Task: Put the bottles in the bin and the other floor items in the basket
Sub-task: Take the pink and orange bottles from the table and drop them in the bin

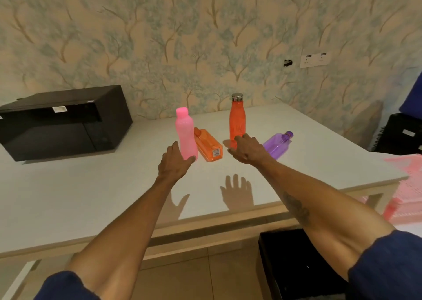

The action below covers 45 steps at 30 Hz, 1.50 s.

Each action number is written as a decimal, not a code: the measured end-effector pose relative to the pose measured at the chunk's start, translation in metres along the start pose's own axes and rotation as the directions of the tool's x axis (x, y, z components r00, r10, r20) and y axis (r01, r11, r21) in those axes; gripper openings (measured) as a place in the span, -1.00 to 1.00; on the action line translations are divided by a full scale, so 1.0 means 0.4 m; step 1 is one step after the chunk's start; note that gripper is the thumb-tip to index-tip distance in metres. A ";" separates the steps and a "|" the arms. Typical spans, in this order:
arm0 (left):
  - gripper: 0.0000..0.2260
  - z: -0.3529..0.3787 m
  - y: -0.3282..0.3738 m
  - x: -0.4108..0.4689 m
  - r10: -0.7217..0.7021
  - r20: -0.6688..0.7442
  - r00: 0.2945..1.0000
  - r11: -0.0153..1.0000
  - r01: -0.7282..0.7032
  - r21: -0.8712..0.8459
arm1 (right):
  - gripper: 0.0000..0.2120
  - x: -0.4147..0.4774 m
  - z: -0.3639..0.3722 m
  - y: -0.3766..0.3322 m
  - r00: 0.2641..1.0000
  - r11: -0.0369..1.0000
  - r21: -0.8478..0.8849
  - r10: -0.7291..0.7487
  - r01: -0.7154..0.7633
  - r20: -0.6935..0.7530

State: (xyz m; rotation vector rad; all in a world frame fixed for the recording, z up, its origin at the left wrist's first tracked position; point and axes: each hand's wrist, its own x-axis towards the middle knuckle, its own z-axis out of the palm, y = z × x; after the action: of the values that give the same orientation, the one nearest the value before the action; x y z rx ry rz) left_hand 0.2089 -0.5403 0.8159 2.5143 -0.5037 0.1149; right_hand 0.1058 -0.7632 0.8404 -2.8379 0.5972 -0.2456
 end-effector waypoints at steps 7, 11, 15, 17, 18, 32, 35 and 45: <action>-0.06 0.097 0.001 0.217 -0.172 -0.018 0.985 0.969 0.166 -0.184 | -0.42 0.277 0.053 -0.014 0.998 0.997 0.077 -0.025 0.020 0.057; -0.01 0.149 -0.014 0.319 -0.235 -0.009 0.972 0.933 0.223 -0.283 | -0.38 0.403 0.111 -0.029 0.993 0.991 0.128 -0.048 0.035 0.103; 0.02 0.201 -0.035 0.388 -0.280 0.004 0.960 0.852 0.250 -0.461 | -0.30 0.481 0.188 -0.053 0.987 0.983 0.181 -0.048 0.020 0.156; 0.00 0.227 -0.045 0.417 -0.298 -0.003 0.955 0.810 0.251 -0.529 | -0.24 0.513 0.228 -0.065 0.982 0.980 0.198 -0.048 0.012 0.182; -0.02 0.239 -0.050 0.427 -0.300 -0.012 0.954 0.796 0.243 -0.555 | -0.21 0.527 0.247 -0.070 0.980 0.979 0.204 -0.046 0.006 0.194; -0.32 0.272 -0.064 0.434 -0.268 -0.057 0.962 0.784 0.184 -0.593 | -0.09 0.558 0.323 -0.099 0.973 0.949 0.292 0.053 -0.119 0.223; -0.34 0.254 -0.066 0.392 -0.275 -0.055 0.960 0.779 0.189 -0.598 | -0.12 0.518 0.304 -0.093 0.975 0.952 0.282 0.058 -0.119 0.216; -0.32 0.168 -0.053 0.154 -0.245 -0.021 0.969 0.811 0.194 -0.552 | -0.17 0.248 0.204 -0.085 0.988 0.957 0.274 0.056 -0.095 0.145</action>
State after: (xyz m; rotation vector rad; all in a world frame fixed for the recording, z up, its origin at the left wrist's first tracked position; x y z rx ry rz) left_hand 0.2722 -0.5813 0.7605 1.9687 -0.1650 -0.0068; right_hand 0.2252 -0.7587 0.7823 -2.5288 0.5895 -0.1114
